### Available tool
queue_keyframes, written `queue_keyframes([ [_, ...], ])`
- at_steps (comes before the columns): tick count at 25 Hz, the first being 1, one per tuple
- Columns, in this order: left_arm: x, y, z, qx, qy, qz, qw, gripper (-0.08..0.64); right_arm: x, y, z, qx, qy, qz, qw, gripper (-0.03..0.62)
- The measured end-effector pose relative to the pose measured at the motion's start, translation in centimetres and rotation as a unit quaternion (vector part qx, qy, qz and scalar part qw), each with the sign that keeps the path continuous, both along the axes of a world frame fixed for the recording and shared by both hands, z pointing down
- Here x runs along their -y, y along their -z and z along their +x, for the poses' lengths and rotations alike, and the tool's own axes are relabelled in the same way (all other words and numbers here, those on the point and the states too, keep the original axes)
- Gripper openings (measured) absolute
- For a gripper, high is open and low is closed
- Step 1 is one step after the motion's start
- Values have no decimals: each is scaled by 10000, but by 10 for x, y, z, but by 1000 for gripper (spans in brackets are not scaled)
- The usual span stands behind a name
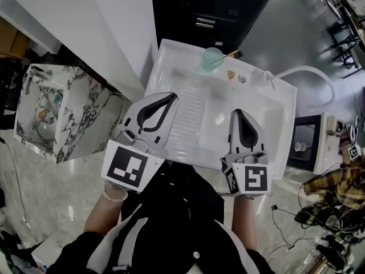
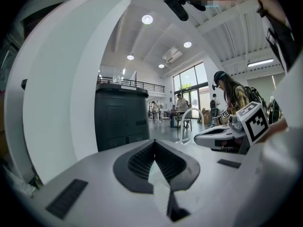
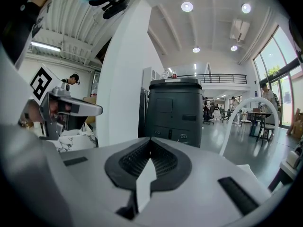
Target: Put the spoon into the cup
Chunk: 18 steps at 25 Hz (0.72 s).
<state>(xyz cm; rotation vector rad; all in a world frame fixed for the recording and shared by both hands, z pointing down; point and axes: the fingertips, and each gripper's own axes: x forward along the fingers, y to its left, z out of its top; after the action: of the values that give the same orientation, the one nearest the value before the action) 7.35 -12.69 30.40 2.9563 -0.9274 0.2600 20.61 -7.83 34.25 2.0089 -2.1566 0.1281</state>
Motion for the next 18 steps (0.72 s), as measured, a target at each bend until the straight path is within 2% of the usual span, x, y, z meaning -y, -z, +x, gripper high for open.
queue_keyframes([
  [18, 4, -1, -5, 25, 72, -41, 10000, 2, 5, -6, -6, -60, 115, -149, 9998, 2],
])
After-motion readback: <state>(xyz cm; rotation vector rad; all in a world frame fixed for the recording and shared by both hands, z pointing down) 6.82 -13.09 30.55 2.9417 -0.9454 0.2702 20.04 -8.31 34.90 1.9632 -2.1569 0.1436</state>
